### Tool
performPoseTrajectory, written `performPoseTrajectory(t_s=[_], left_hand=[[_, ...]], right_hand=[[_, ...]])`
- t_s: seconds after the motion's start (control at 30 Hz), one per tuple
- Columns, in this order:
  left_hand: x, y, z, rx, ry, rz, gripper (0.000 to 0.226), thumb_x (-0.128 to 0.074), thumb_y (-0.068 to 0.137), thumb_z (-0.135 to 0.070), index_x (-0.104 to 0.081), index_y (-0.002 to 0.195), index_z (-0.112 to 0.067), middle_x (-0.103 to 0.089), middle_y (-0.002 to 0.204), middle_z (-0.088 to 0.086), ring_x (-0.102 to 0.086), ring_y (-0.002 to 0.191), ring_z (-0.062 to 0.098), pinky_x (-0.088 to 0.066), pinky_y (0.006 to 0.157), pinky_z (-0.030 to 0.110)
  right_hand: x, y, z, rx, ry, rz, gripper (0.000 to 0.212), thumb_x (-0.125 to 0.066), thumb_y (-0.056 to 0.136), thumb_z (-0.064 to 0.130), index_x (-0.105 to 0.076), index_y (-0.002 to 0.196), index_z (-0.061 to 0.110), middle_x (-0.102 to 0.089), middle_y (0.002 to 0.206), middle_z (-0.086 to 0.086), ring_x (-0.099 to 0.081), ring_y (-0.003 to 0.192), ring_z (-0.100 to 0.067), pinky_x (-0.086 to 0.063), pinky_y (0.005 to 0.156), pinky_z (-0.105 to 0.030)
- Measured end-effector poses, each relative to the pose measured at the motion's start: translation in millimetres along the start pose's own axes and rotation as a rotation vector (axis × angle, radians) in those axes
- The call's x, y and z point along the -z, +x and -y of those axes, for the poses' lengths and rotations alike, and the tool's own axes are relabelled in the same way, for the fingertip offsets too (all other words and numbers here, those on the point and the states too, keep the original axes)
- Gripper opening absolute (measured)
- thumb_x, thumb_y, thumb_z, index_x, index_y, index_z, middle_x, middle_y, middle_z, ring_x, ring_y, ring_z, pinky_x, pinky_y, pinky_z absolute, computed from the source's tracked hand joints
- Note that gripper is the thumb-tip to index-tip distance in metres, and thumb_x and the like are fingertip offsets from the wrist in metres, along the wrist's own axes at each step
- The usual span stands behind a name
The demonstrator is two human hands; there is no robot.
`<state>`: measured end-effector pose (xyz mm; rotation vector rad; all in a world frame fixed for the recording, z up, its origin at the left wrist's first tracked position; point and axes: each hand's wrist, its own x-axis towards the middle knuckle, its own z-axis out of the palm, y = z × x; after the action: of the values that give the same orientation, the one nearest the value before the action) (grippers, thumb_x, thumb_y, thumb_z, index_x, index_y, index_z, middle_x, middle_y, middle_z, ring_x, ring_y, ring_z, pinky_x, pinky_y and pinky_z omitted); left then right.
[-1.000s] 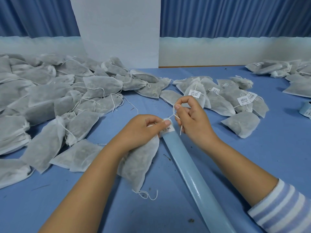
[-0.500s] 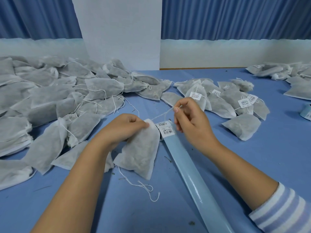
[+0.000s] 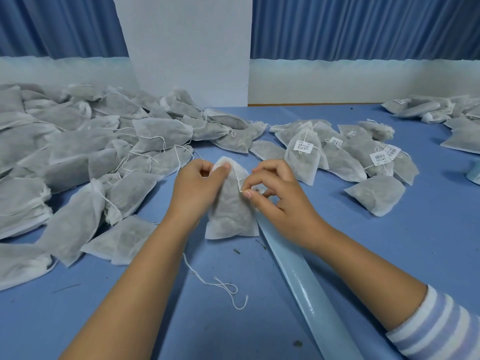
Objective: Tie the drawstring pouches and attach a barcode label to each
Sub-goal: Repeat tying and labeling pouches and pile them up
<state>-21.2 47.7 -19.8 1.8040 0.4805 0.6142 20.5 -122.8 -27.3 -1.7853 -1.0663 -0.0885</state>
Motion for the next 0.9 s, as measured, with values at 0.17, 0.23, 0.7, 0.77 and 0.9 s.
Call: performPoseTrajectory(t_s=[0.17, 0.23, 0.7, 0.77, 0.9], left_hand=[[-7, -4, -4, 0.038, -0.163, -0.041, 0.030, -0.067, 0.090, -0.036, -0.052, 0.069, -0.021, -0.047, 0.054, -0.017, -0.043, 0.051, 0.004, -0.038, 0.061, 0.027], [-8, -5, -7, 0.077, -0.276, -0.031, 0.028, -0.067, 0.091, -0.034, -0.054, 0.071, -0.019, -0.050, 0.062, -0.008, -0.046, 0.061, 0.013, -0.042, 0.066, 0.034], [3, -11, -16, 0.210, -0.289, 0.362, 0.042, -0.073, 0.082, -0.045, -0.071, 0.104, -0.009, -0.077, 0.096, 0.008, -0.073, 0.081, 0.016, -0.060, 0.069, 0.029], [2, -14, -17, 0.171, -0.217, 0.366, 0.036, -0.073, 0.084, -0.040, -0.074, 0.100, -0.007, -0.076, 0.096, 0.012, -0.071, 0.081, 0.016, -0.059, 0.075, 0.034], [1, -13, -15, 0.169, -0.194, 0.310, 0.020, -0.072, 0.087, -0.028, -0.075, 0.092, -0.009, -0.073, 0.088, 0.013, -0.066, 0.078, 0.018, -0.055, 0.077, 0.036]], right_hand=[[-2, 0, -1, -0.039, -0.002, 0.056, 0.019, -0.061, 0.095, 0.018, -0.060, 0.091, 0.037, -0.040, 0.134, 0.009, -0.028, 0.138, 0.000, -0.042, 0.090, -0.011], [-1, 1, -3, -0.034, 0.002, 0.057, 0.015, -0.060, 0.095, 0.018, -0.061, 0.092, 0.033, -0.050, 0.126, 0.013, -0.035, 0.134, 0.001, -0.042, 0.088, -0.012], [7, 6, -8, -0.023, 0.062, -0.109, 0.004, -0.063, 0.094, 0.012, -0.065, 0.092, 0.015, -0.064, 0.088, 0.010, -0.057, 0.086, -0.016, -0.047, 0.086, -0.033], [6, 5, -9, -0.011, 0.029, -0.084, 0.005, -0.063, 0.093, 0.012, -0.065, 0.092, 0.017, -0.066, 0.092, 0.009, -0.059, 0.091, -0.018, -0.047, 0.089, -0.038], [6, 5, -7, -0.022, 0.056, -0.044, 0.007, -0.064, 0.091, 0.017, -0.066, 0.091, 0.024, -0.067, 0.096, 0.015, -0.061, 0.099, -0.013, -0.048, 0.093, -0.037]])
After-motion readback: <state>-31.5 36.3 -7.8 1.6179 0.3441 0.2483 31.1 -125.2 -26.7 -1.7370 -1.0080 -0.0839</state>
